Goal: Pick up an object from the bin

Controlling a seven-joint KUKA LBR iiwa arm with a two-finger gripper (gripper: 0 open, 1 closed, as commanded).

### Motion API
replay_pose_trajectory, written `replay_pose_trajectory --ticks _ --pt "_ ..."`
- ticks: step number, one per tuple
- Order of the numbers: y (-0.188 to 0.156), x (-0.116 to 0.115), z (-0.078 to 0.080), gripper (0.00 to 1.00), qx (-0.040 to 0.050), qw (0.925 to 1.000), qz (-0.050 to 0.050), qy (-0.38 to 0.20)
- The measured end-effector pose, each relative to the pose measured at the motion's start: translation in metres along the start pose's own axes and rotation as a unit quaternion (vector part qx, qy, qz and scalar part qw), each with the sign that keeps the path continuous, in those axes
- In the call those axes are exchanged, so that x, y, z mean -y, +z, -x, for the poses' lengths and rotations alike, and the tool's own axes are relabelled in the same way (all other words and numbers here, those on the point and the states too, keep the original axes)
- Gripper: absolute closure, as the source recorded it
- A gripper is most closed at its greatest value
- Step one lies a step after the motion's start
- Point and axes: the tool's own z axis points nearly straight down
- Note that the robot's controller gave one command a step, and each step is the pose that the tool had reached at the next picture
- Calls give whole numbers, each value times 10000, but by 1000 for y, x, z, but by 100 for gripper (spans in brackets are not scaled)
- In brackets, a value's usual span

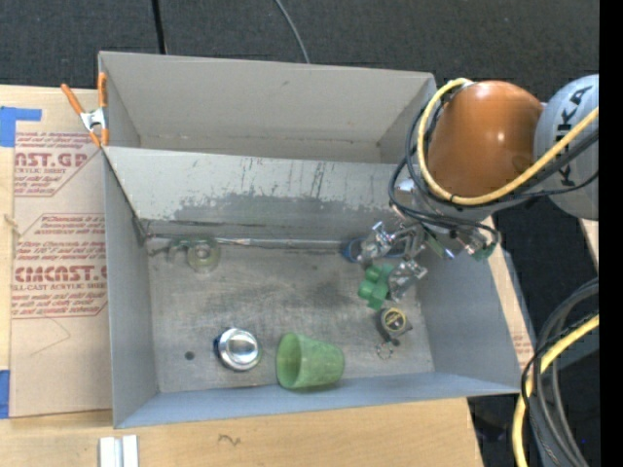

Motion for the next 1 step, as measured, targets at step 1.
replay_pose_trajectory --ticks 1 --pt "-60 -33 -41 100 -6 9994 -1 -338"
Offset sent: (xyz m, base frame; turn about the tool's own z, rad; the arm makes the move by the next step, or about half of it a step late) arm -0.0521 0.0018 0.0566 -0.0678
